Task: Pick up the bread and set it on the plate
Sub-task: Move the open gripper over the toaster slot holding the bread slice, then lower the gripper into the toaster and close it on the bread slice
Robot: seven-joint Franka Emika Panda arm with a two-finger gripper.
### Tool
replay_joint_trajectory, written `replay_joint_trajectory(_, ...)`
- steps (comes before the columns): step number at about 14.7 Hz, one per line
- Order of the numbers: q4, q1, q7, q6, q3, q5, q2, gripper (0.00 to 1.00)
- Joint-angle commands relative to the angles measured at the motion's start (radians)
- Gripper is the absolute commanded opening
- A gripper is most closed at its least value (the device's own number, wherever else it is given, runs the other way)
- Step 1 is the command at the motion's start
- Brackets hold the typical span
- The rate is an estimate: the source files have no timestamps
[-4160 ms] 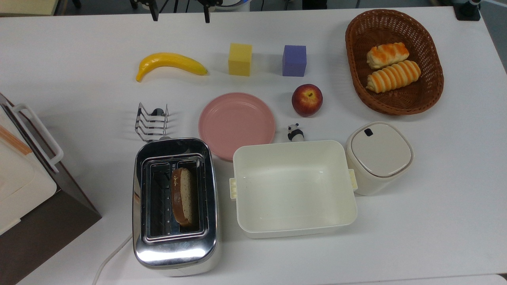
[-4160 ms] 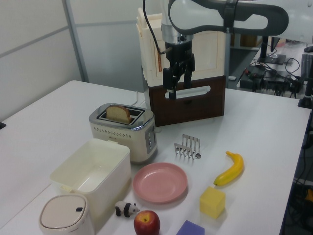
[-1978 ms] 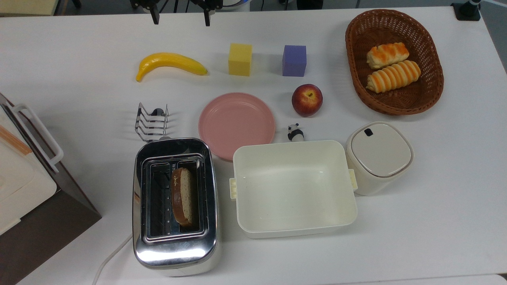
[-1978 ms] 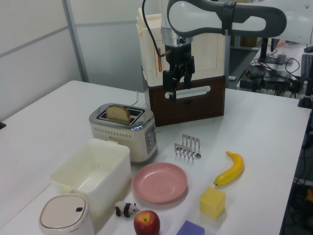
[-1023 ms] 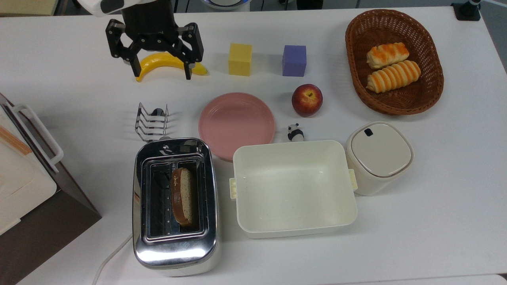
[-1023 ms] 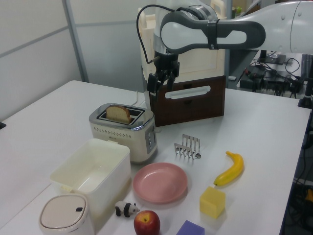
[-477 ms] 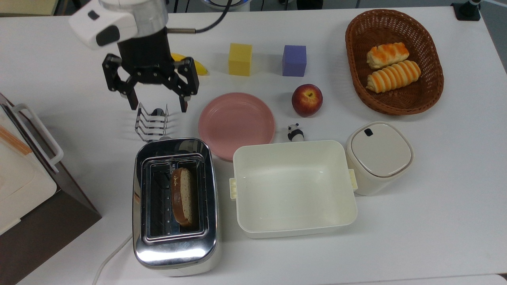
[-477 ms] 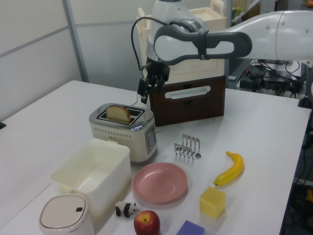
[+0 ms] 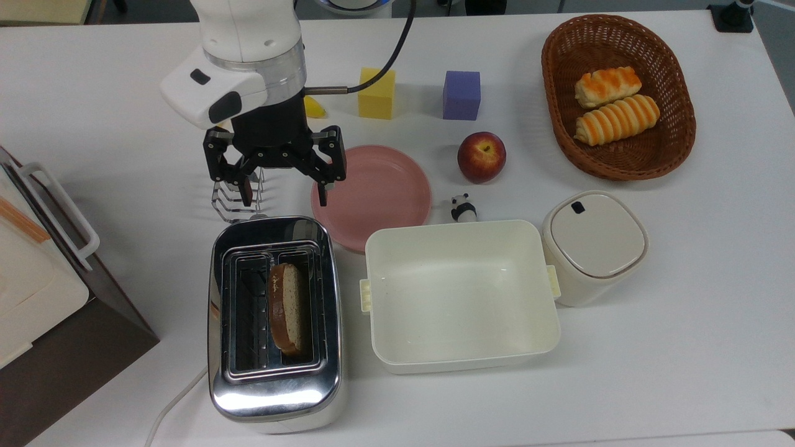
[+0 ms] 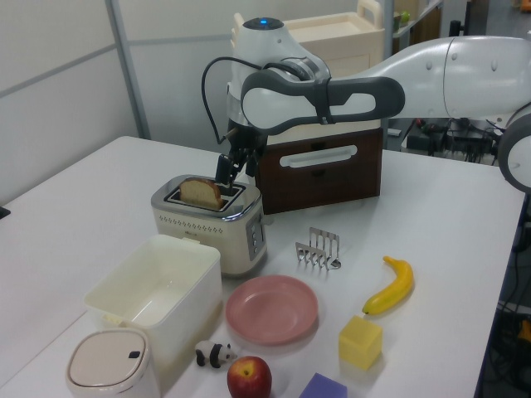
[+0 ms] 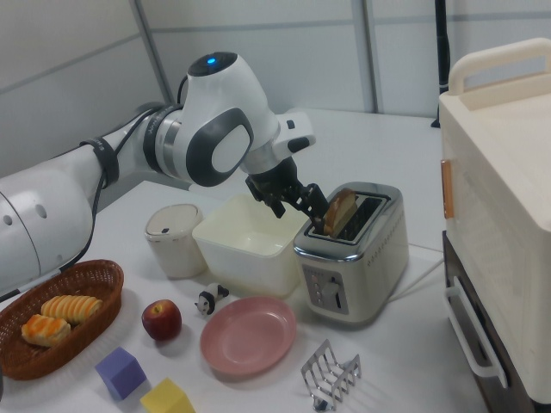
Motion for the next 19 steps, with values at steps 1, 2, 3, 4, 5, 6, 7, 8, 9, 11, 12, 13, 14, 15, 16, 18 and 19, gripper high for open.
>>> replay_joint_trajectory(1, 0.009, 0.005, 0.002, 0.058, -0.006, -0.017, 0.004, 0.95)
replay_joint_trajectory(2, 0.011, 0.003, -0.001, 0.081, -0.008, -0.017, 0.013, 0.95)
replay_joint_trajectory(3, 0.011, 0.003, -0.001, 0.098, -0.011, -0.018, 0.02, 0.95)
replay_joint_trajectory(4, 0.012, 0.003, -0.001, 0.113, -0.011, -0.024, 0.024, 0.95)
replay_joint_trajectory(5, 0.011, 0.003, -0.001, 0.132, -0.011, -0.038, 0.032, 0.95)
replay_joint_trajectory(6, 0.012, 0.003, 0.0, 0.14, -0.011, -0.044, 0.044, 0.95)
replay_joint_trajectory(7, 0.029, 0.005, 0.002, 0.161, -0.011, -0.046, 0.058, 0.93)
replay_joint_trajectory(8, 0.034, 0.005, 0.002, 0.164, -0.011, -0.046, 0.066, 0.92)
replay_joint_trajectory(9, 0.035, 0.003, 0.002, 0.169, -0.011, -0.047, 0.07, 0.92)
replay_joint_trajectory(11, 0.035, 0.005, 0.0, 0.19, -0.011, -0.056, 0.076, 0.92)
replay_joint_trajectory(12, 0.037, 0.005, 0.0, 0.195, -0.011, -0.063, 0.081, 0.92)
replay_joint_trajectory(13, 0.045, 0.005, -0.001, 0.204, -0.011, -0.067, 0.089, 0.92)
replay_joint_trajectory(14, 0.049, 0.003, -0.003, 0.222, -0.011, -0.067, 0.096, 0.92)
replay_joint_trajectory(15, 0.052, 0.005, -0.003, 0.238, -0.011, -0.069, 0.105, 0.92)
replay_joint_trajectory(16, 0.055, 0.003, -0.003, 0.247, -0.011, -0.076, 0.109, 0.92)
replay_joint_trajectory(18, 0.055, 0.003, -0.006, 0.281, -0.011, -0.095, 0.125, 0.92)
replay_joint_trajectory(19, 0.055, 0.005, -0.007, 0.282, -0.011, -0.098, 0.133, 0.92)
